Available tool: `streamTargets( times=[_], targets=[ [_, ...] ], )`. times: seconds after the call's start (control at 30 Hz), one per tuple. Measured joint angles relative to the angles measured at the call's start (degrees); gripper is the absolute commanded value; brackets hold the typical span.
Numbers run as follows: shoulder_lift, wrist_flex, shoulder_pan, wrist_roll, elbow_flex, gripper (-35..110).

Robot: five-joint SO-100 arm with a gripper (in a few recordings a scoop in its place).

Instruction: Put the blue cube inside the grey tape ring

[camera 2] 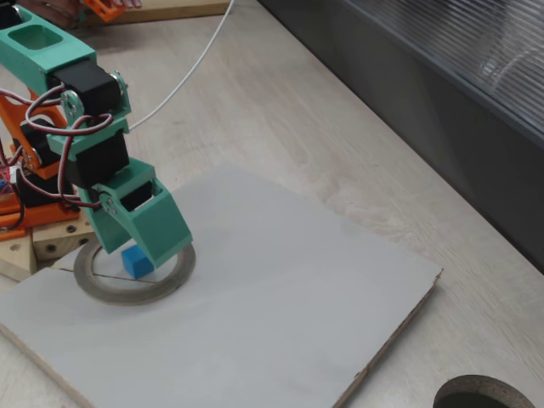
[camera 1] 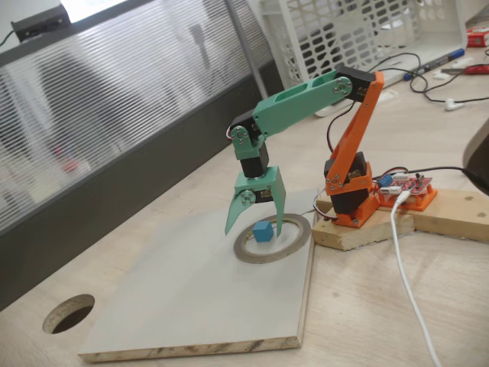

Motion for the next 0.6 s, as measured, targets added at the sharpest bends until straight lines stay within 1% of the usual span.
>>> streamTargets(
  times=[0.43,0.6],
  targets=[
    [0.62,0.88,0.00,0.00,-0.79,70],
    [3.43,8.70,0.00,0.00,-8.88,70]
  ],
)
